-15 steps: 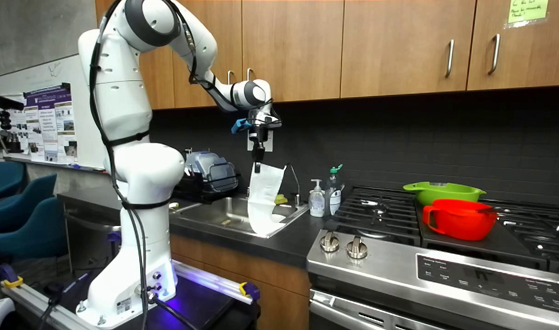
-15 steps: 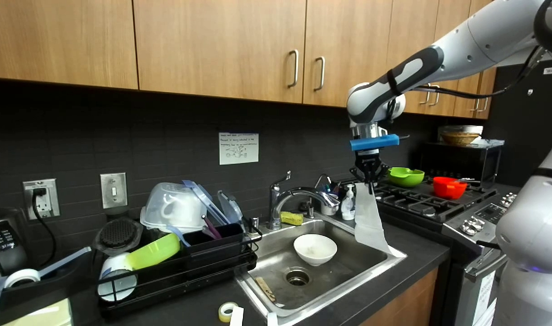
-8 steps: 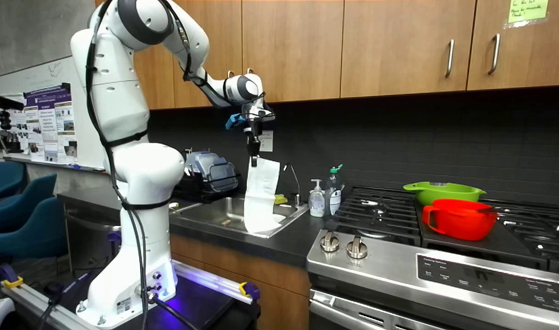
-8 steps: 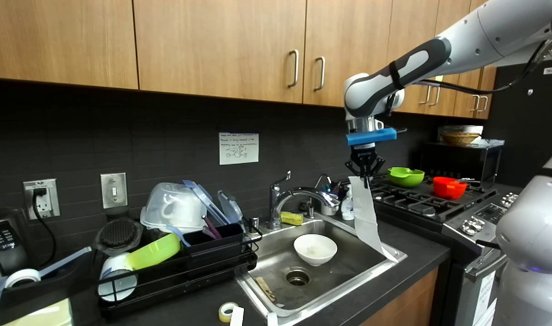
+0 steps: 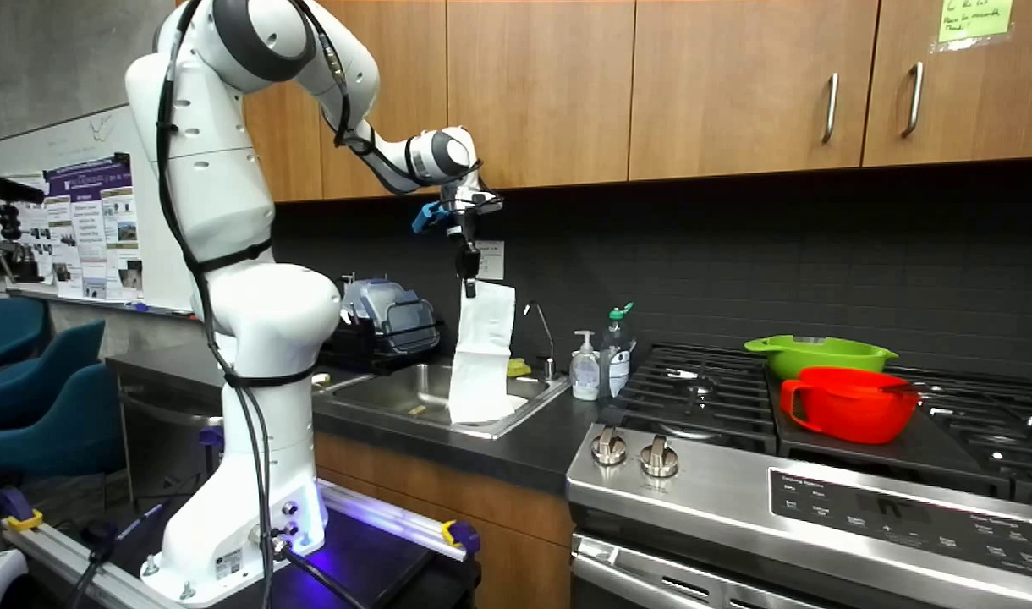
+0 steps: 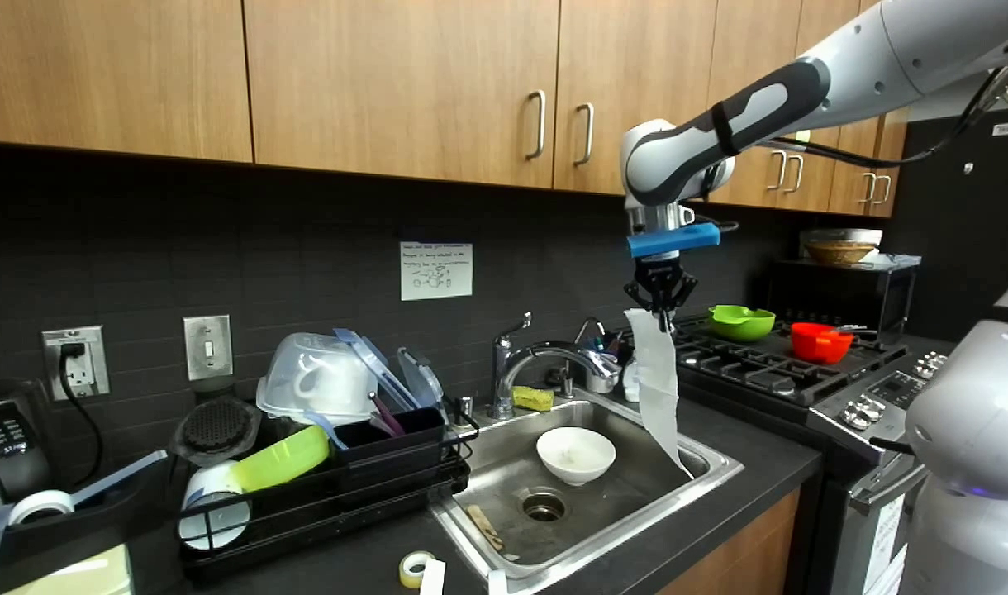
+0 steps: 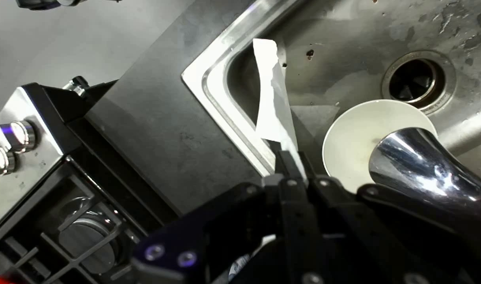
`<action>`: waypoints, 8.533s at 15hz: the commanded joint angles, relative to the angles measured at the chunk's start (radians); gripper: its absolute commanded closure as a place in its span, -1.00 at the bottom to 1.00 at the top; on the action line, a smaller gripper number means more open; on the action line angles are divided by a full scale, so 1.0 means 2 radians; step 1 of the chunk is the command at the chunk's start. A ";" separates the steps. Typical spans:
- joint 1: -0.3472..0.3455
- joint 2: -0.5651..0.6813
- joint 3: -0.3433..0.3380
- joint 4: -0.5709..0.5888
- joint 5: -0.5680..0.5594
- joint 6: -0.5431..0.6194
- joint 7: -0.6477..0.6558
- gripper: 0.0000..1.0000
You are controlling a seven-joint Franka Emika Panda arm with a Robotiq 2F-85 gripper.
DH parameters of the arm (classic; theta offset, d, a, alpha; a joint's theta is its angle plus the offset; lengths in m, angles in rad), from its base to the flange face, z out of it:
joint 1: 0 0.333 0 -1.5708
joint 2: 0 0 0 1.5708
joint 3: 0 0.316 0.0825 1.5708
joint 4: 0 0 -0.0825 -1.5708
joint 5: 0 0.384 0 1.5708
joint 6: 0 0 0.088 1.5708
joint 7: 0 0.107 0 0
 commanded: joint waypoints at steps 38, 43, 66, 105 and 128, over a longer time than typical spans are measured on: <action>0.051 0.026 0.064 0.099 -0.126 -0.031 0.037 1.00; 0.063 0.026 0.076 0.099 -0.130 -0.038 0.052 1.00; 0.113 0.112 0.087 0.139 -0.134 -0.087 0.028 1.00; 0.160 0.147 0.092 0.201 -0.198 -0.133 0.006 -1.00; 0.139 -0.041 0.072 -0.044 -0.028 -0.067 0.031 -1.00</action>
